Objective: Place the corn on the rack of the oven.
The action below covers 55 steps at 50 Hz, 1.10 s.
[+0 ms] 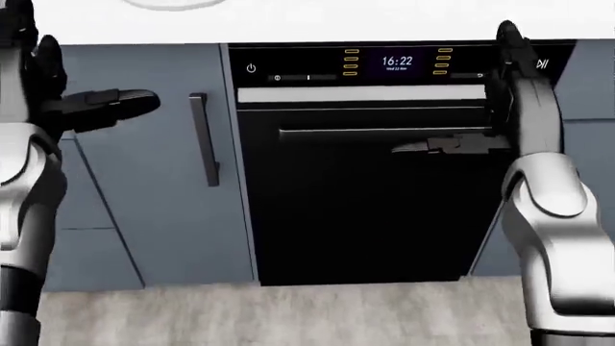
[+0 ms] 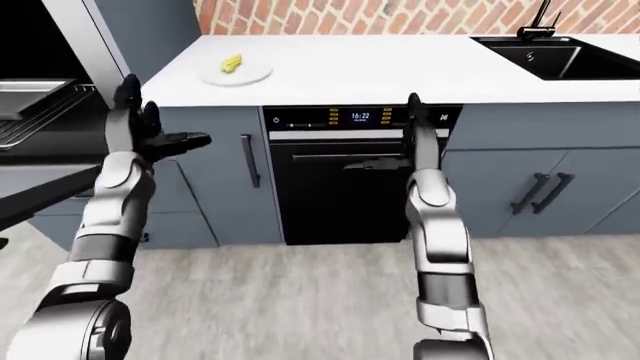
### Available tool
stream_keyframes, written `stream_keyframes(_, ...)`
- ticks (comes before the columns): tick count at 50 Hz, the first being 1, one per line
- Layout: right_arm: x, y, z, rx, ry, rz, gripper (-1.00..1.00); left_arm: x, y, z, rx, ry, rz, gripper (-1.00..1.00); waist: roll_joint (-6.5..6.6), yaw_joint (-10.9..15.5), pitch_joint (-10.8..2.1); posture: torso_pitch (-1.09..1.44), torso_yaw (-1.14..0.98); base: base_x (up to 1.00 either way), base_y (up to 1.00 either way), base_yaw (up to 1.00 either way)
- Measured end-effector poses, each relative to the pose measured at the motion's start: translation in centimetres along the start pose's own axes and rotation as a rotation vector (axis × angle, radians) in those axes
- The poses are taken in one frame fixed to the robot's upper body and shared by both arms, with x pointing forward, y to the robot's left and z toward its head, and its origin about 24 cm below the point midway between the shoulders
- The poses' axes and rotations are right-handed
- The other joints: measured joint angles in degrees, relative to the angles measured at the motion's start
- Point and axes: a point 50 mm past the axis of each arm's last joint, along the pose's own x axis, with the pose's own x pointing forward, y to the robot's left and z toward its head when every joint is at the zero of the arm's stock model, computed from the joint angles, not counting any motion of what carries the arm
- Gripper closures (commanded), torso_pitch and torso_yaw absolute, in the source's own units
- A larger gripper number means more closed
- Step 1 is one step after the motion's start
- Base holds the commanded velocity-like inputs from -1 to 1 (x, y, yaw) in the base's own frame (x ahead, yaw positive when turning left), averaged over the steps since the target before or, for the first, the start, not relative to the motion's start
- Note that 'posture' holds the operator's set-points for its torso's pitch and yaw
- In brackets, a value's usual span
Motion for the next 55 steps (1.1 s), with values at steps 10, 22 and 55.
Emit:
stream_keyframes(10, -0.7, -0.1, 6.4, -0.018, -0.120, 0.017, -1.00, -0.1, -0.7, 6.1, -0.009, -0.090, -0.063, -1.00, 0.39, -0.1, 0.28, 0.00, 0.00, 0.00, 0.00, 0.00)
stream_keyframes(22, -3.7, -1.8, 12.4, 0.006, -0.247, -0.014, -1.00, -1.2, 0.0, 8.7, -0.002, -0.097, -0.047, -1.00, -0.05, 0.1, 1.31, 0.00, 0.00, 0.00, 0.00, 0.00)
stream_keyframes(55, -3.4, -0.3, 11.5, 0.005, -0.217, 0.034, -1.00, -1.0, 0.5, 8.7, -0.001, -0.095, -0.007, -1.00, 0.35, 0.3, 1.26, 0.00, 0.00, 0.11, 0.00, 0.00)
